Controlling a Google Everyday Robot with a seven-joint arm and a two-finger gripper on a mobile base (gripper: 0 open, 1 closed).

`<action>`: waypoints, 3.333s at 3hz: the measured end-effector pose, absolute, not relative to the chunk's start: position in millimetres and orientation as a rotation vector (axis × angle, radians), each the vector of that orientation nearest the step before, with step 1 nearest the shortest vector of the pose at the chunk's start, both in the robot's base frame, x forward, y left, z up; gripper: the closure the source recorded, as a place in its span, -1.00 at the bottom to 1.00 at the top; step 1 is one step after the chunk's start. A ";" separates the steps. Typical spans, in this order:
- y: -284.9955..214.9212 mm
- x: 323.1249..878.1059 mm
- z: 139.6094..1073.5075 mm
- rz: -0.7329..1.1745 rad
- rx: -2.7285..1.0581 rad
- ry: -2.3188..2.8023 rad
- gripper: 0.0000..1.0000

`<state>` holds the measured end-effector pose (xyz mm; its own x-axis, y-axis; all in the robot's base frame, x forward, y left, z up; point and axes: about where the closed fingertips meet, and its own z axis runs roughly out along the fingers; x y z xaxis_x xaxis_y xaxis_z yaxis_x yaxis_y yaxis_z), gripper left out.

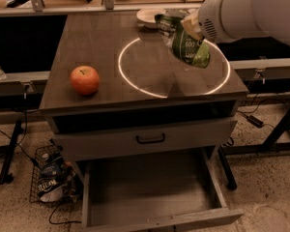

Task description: Place green jalapeno chip bag into middle drawer

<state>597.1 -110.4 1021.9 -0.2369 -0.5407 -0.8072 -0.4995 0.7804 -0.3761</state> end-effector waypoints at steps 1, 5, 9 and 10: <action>-117.2 582.6 1012.1 -0.030 -0.814 1.911 1.00; -179.5 396.2 854.7 0.195 -0.916 2.315 1.00; -166.0 394.5 722.7 0.390 -0.861 2.420 1.00; -155.3 413.6 673.5 0.478 -0.809 2.418 1.00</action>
Offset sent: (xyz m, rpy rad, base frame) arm -0.1367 -0.0664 -0.0691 -0.0160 0.2911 0.0523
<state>413.6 -155.3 673.5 -0.6734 -0.4430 -0.5918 -0.6350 0.7565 0.1562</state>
